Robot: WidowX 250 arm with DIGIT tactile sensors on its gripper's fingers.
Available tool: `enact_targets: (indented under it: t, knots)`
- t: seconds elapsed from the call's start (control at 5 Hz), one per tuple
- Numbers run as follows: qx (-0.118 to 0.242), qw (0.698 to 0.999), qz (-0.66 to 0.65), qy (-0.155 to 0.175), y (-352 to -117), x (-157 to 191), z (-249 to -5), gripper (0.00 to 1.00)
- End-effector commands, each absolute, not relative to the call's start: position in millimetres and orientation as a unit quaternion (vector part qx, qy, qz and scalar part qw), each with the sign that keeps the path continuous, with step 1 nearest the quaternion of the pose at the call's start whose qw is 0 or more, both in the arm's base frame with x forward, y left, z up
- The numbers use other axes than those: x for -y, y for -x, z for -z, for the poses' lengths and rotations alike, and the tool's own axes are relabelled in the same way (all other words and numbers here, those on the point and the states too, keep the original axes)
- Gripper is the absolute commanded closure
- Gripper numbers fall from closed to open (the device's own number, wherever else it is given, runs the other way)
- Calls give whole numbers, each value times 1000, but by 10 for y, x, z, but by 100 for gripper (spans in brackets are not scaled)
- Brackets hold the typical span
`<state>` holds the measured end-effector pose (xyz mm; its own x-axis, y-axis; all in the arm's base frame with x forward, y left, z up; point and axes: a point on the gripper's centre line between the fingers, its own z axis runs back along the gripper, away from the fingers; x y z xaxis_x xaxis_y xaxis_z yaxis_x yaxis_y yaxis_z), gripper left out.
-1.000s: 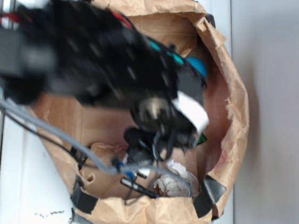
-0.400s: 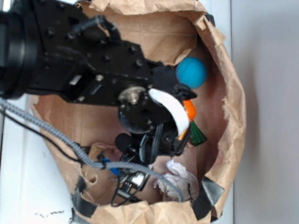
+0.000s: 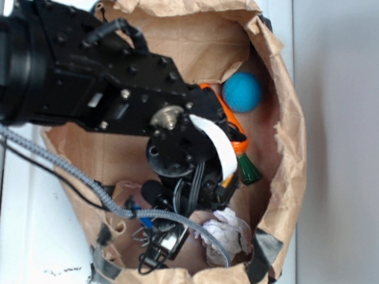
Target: Grab the white paper.
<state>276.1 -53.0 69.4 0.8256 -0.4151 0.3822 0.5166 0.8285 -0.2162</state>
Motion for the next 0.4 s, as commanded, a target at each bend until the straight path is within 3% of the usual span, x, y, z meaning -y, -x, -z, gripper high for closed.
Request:
enact_targets:
  t: [0.0, 0.2]
  knots:
    - [154, 945, 248, 148, -3005, 852, -620, 0]
    - [156, 946, 245, 144, -3088, 1013, -467, 0]
